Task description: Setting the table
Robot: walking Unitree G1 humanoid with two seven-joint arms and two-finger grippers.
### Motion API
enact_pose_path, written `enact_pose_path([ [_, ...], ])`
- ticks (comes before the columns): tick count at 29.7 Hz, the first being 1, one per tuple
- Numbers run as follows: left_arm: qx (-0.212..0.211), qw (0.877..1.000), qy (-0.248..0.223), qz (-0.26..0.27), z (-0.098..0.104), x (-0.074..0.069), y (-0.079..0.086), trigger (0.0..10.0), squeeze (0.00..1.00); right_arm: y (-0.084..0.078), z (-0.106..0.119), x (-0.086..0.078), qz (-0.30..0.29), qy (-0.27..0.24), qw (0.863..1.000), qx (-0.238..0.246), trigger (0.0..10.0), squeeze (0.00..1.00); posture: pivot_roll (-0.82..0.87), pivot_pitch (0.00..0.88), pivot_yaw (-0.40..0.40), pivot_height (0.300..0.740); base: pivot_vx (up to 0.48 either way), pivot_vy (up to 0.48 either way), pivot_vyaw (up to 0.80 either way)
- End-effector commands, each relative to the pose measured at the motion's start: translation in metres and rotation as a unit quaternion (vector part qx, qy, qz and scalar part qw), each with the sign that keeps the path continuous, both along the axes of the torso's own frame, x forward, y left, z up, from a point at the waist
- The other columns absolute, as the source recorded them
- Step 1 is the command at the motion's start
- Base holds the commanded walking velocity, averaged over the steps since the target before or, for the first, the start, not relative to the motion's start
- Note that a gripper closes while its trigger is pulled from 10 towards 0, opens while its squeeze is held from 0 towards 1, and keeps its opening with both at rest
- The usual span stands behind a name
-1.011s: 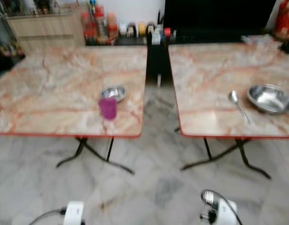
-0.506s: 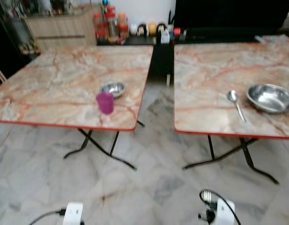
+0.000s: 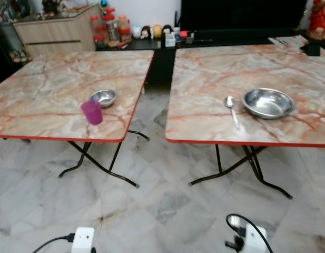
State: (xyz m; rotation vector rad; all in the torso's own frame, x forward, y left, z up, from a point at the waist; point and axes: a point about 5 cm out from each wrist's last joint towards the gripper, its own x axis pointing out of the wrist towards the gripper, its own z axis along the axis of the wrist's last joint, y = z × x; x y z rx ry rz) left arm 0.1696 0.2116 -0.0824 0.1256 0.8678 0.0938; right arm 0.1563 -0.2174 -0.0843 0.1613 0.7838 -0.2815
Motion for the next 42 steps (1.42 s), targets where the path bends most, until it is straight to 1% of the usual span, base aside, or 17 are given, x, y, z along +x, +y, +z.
enact_pose_path([
  [1, 0.014, 1.000, 0.003, 0.005, 0.0009, -0.0022, 0.0100, 10.0, 0.00, 0.0088, 0.0010, 0.0064, 0.002, -0.008, 1.000, 0.010, 10.0, 0.00, -0.06, 0.000, 0.046, 0.740, 0.000, -0.285, 0.00],
  [17, 0.013, 1.000, 0.005, 0.013, 0.0004, -0.0049, 0.0132, 10.0, 0.00, 0.0104, 0.0015, 0.0083, 0.005, -0.009, 1.000, 0.012, 10.0, 0.00, -0.05, 0.000, 0.043, 0.740, 0.000, -0.282, 0.00],
  [20, 0.004, 1.000, 0.005, 0.017, 0.0001, -0.0050, 0.0120, 10.0, 0.00, 0.0101, 0.0016, 0.0088, 0.006, -0.009, 1.000, 0.012, 10.0, 0.00, -0.05, 0.000, 0.042, 0.740, 0.000, 0.000, 0.00],
  [24, -0.003, 1.000, -0.010, 0.028, 0.0018, -0.0033, 0.0130, 10.0, 0.00, 0.0105, 0.0014, 0.0085, 0.007, -0.009, 1.000, 0.012, 10.0, 0.00, -0.05, 0.000, 0.042, 0.740, 0.000, 0.000, 0.00],
  [28, 0.000, 1.000, -0.009, 0.022, 0.0024, -0.0025, 0.0140, 10.0, 0.00, 0.0119, 0.0009, 0.0082, 0.007, -0.007, 1.000, 0.015, 10.0, 0.00, -0.05, 0.000, 0.042, 0.740, 0.000, 0.000, 0.00],
  [34, 0.000, 1.000, -0.008, 0.019, 0.0023, -0.0025, 0.0139, 10.0, 0.00, 0.0115, 0.0010, 0.0085, 0.002, -0.007, 1.000, 0.018, 10.0, 0.00, -0.05, 0.000, 0.043, 0.740, 0.293, 0.000, -0.55],
  [42, -0.001, 1.000, -0.006, 0.016, 0.0018, -0.0025, 0.0121, 10.0, 0.00, 0.0098, 0.0018, 0.0095, 0.008, -0.007, 1.000, 0.011, 10.0, 0.00, -0.05, 0.000, 0.039, 0.740, 0.333, 0.000, 0.00],
])
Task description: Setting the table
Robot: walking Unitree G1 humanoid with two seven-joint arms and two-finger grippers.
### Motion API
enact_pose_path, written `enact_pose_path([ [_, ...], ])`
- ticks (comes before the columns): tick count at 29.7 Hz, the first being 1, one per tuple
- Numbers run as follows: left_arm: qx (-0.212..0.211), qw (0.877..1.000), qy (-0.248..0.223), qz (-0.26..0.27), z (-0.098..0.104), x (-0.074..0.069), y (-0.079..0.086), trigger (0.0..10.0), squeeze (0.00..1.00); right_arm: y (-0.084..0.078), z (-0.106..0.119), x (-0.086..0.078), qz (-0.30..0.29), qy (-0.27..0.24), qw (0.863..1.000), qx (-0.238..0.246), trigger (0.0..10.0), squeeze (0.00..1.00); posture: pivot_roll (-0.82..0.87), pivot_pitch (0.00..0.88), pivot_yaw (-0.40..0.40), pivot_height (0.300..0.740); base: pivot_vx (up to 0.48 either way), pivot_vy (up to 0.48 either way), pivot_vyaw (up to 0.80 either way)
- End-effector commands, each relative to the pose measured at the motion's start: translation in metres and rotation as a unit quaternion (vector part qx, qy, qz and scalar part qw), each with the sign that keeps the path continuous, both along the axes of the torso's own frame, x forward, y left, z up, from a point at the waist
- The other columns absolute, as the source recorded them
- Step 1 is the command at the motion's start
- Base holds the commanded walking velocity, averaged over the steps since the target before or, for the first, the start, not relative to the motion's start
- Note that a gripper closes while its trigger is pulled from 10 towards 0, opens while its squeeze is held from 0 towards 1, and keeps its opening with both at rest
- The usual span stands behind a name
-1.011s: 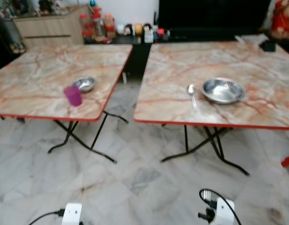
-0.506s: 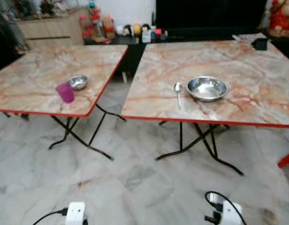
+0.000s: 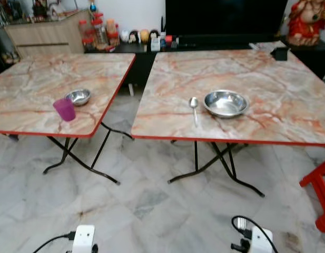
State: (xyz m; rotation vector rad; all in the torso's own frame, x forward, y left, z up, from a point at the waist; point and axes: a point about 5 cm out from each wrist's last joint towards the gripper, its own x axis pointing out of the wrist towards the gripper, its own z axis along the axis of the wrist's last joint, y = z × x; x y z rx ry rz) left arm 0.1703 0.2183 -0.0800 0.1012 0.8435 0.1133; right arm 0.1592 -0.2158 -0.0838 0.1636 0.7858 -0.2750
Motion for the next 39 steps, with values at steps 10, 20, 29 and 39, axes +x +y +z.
enact_pose_path([
  [10, 0.004, 1.000, 0.004, 0.004, 0.0002, -0.0005, 0.0040, 10.0, 0.00, 0.0090, 0.0016, 0.0083, -0.001, -0.008, 1.000, 0.011, 10.0, 0.00, -0.05, 0.000, 0.041, 0.740, 0.343, 0.000, -0.14],
  [20, 0.004, 1.000, 0.005, 0.003, 0.0001, -0.0001, 0.0029, 10.0, 0.00, 0.0088, 0.0013, 0.0074, 0.001, -0.006, 1.000, 0.008, 10.0, 0.00, -0.05, 0.000, 0.043, 0.740, 0.347, 0.000, 0.00],
  [29, 0.007, 1.000, 0.006, 0.003, 0.0008, 0.0014, 0.0044, 10.0, 0.00, 0.0095, 0.0006, 0.0060, -0.002, -0.005, 1.000, 0.008, 10.0, 0.00, -0.06, 0.000, 0.049, 0.740, 0.107, 0.000, 0.00],
  [39, 0.005, 1.000, 0.001, 0.001, 0.0017, 0.0038, 0.0024, 10.0, 0.00, 0.0091, 0.0006, 0.0053, -0.002, -0.007, 1.000, 0.009, 10.0, 0.00, -0.06, 0.000, 0.050, 0.740, 0.000, 0.000, 0.00],
])
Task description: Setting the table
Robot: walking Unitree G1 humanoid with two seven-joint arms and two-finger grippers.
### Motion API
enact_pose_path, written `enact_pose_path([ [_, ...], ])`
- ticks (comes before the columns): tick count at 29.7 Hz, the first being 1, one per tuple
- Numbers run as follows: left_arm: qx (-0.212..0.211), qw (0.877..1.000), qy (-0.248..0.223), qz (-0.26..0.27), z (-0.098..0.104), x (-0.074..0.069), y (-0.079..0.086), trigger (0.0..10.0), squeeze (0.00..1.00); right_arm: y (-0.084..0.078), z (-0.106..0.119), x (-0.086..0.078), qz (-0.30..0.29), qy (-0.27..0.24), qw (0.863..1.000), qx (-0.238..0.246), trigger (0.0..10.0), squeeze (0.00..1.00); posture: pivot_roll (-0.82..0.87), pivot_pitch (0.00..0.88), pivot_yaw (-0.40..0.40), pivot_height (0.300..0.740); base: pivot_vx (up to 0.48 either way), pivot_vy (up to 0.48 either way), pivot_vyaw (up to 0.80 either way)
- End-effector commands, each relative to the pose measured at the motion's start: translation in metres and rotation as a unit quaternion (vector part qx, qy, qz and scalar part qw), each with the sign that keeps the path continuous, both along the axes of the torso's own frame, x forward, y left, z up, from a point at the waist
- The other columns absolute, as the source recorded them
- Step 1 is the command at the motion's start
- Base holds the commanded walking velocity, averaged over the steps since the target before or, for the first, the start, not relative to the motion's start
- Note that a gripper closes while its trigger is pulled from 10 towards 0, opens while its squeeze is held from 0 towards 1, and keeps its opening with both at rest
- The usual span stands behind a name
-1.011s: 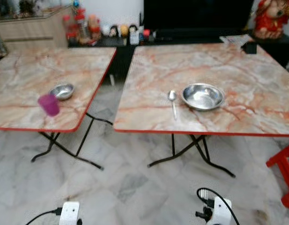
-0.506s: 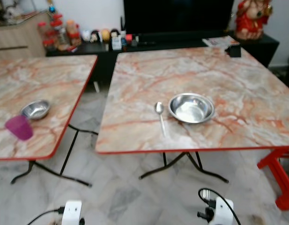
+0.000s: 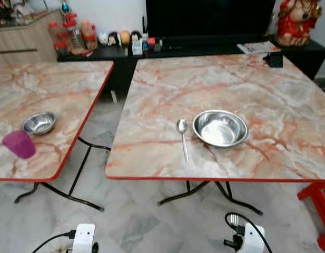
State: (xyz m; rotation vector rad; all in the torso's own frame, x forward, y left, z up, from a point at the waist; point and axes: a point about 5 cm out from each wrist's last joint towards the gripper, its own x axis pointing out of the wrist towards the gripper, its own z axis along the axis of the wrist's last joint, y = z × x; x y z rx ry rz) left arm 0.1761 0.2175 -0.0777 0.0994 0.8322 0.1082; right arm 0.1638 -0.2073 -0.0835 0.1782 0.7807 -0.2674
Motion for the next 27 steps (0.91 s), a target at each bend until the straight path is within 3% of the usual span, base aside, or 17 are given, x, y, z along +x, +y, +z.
enact_pose_path([
  [1, 0.008, 1.000, 0.007, 0.002, -0.0007, -0.0021, 0.0032, 10.0, 0.00, 0.0007, 0.0004, 0.0008, -0.003, -0.003, 1.000, 0.002, 10.0, 0.00, -0.06, 0.000, 0.049, 0.740, 0.000, 0.000, 0.00],
  [21, 0.016, 1.000, 0.008, -0.001, -0.0008, -0.0026, 0.0038, 10.0, 0.00, 0.0007, 0.0003, 0.0010, 0.004, 0.000, 1.000, -0.001, 10.0, 0.00, -0.06, 0.000, 0.047, 0.740, 0.000, 0.000, 0.00],
  [27, 0.016, 1.000, 0.008, -0.001, -0.0009, -0.0028, 0.0038, 10.0, 0.00, 0.0006, 0.0000, 0.0003, 0.004, 0.001, 1.000, -0.001, 10.0, 0.00, -0.06, 0.000, 0.048, 0.740, 0.000, -0.264, 0.00],
])
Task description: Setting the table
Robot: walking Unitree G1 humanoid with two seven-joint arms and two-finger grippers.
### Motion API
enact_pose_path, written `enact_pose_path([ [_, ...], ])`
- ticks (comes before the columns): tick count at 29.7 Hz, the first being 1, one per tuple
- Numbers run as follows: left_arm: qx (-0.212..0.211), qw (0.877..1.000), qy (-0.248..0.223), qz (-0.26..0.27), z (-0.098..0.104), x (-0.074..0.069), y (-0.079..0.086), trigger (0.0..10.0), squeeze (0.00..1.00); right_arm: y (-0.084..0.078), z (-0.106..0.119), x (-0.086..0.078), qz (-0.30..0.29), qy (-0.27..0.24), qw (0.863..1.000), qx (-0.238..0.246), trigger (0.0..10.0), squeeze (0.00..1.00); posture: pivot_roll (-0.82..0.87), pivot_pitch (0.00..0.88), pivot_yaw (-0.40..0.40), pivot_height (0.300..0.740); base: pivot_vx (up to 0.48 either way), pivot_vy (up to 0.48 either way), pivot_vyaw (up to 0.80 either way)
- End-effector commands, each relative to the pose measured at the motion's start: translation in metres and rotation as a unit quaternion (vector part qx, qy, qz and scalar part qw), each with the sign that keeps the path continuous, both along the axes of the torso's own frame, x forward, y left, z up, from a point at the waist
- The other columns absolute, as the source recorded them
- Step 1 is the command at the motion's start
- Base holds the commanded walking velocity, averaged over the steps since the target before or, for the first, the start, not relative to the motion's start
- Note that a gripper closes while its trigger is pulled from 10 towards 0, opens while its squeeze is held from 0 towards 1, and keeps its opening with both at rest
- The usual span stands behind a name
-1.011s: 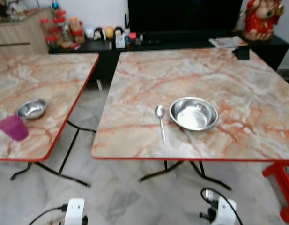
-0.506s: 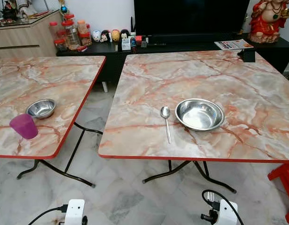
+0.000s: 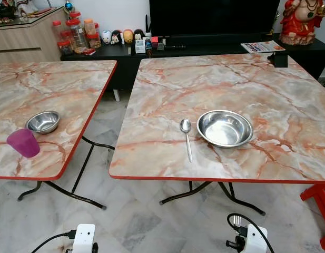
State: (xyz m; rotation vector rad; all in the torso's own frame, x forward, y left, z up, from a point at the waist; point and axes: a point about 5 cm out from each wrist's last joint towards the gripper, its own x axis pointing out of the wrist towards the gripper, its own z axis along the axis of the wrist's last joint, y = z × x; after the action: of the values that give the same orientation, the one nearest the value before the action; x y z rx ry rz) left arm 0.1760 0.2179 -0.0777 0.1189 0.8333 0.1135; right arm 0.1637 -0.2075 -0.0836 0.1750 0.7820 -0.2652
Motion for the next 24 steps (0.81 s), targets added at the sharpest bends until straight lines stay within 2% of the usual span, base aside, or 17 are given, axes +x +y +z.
enact_pose_path([
  [1, 0.007, 1.000, 0.007, 0.001, -0.0009, -0.0028, 0.0032, 10.0, 0.00, 0.0004, -0.0002, -0.0003, 0.001, 0.001, 1.000, 0.000, 10.0, 0.00, -0.06, 0.000, 0.045, 0.740, 0.000, -0.274, 0.00],
  [11, 0.006, 1.000, 0.006, 0.005, -0.0011, -0.0030, 0.0029, 10.0, 0.00, -0.0008, -0.0001, -0.0005, 0.000, 0.001, 1.000, -0.001, 10.0, 0.00, -0.06, 0.000, 0.044, 0.740, 0.000, -0.335, 0.00],
  [15, 0.006, 1.000, 0.006, 0.004, -0.0009, -0.0027, 0.0030, 10.0, 0.00, -0.0009, -0.0001, -0.0004, 0.001, 0.001, 1.000, -0.001, 10.0, 0.00, -0.06, 0.000, 0.044, 0.740, 0.000, -0.062, 0.00],
  [24, 0.008, 1.000, 0.004, 0.005, -0.0005, -0.0020, 0.0029, 10.0, 0.00, -0.0010, -0.0001, -0.0005, 0.000, 0.001, 1.000, -0.001, 10.0, 0.00, -0.06, 0.000, 0.043, 0.740, 0.000, -0.386, 0.00],
])
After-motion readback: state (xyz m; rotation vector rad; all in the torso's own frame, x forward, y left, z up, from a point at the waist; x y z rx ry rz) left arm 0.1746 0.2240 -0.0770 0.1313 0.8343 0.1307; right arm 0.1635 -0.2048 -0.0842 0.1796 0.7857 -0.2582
